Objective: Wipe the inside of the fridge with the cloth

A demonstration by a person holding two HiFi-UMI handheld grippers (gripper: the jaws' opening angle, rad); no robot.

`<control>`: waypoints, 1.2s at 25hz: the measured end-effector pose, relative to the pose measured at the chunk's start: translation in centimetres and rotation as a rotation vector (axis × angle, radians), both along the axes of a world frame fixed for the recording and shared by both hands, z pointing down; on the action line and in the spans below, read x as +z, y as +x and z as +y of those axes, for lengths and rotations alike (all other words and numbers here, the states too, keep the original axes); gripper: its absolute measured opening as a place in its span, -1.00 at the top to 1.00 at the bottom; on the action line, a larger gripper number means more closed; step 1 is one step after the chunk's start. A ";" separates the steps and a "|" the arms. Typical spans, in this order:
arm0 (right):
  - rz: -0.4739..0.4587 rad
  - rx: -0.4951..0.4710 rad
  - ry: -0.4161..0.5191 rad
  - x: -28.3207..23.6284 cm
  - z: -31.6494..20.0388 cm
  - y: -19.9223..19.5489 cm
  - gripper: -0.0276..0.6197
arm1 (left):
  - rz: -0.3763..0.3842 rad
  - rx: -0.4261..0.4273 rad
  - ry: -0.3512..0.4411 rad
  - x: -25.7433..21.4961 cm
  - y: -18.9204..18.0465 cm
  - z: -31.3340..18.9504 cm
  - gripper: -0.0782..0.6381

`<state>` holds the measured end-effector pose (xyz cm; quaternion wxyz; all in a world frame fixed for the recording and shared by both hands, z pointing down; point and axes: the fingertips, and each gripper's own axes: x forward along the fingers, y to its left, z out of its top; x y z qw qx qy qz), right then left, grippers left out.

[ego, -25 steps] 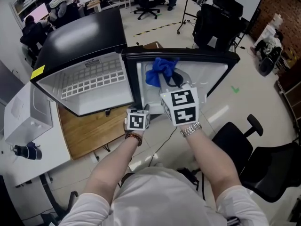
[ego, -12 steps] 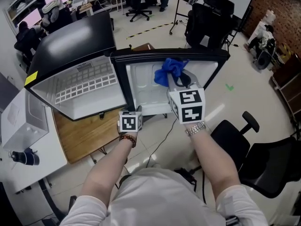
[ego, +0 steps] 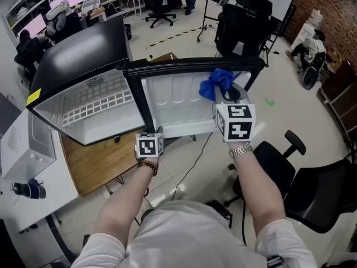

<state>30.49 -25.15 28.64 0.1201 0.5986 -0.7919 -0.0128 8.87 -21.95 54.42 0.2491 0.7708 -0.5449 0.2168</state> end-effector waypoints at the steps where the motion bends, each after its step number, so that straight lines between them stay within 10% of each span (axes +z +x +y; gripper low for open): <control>1: -0.002 0.014 -0.001 0.1 -0.1 0.8 0.72 | 0.002 -0.001 0.002 0.0 0.1 0.0 0.42; 18: -0.026 0.114 -0.008 0.3 0.1 6.7 0.72 | -0.016 -0.019 0.023 -0.8 0.4 0.1 0.43; 30: 0.022 -0.315 -0.078 5.4 4.7 -12.9 0.72 | -0.088 0.062 -0.011 0.9 0.0 0.2 0.39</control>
